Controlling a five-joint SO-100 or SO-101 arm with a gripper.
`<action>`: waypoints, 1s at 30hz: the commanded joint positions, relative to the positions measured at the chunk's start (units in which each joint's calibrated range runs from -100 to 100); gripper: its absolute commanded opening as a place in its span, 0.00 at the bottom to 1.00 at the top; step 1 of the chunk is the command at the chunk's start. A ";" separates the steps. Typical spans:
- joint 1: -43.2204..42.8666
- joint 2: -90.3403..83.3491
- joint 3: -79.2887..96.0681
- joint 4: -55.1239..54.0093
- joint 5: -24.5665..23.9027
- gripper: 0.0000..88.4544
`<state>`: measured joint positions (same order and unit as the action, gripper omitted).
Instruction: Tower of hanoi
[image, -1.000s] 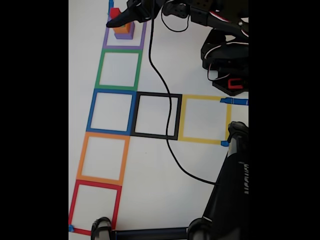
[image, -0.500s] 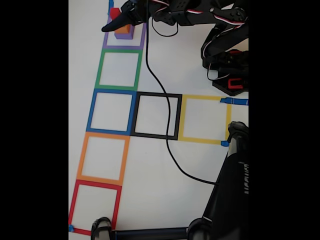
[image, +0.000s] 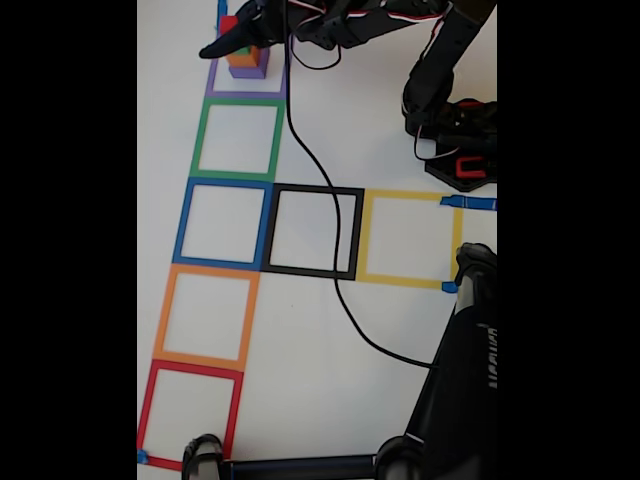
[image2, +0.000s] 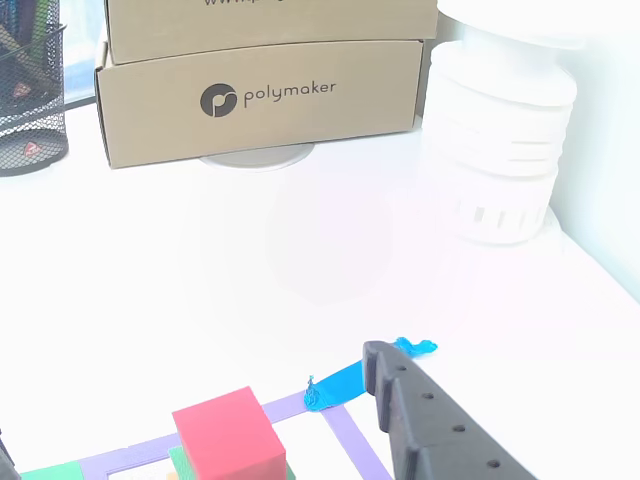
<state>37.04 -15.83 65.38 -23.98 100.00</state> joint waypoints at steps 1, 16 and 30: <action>-0.32 1.98 -0.75 -4.84 0.00 0.52; -3.19 7.63 2.34 -10.19 0.00 0.48; -5.59 9.89 1.44 -11.40 0.00 0.44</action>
<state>31.30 -5.45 68.04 -33.98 100.00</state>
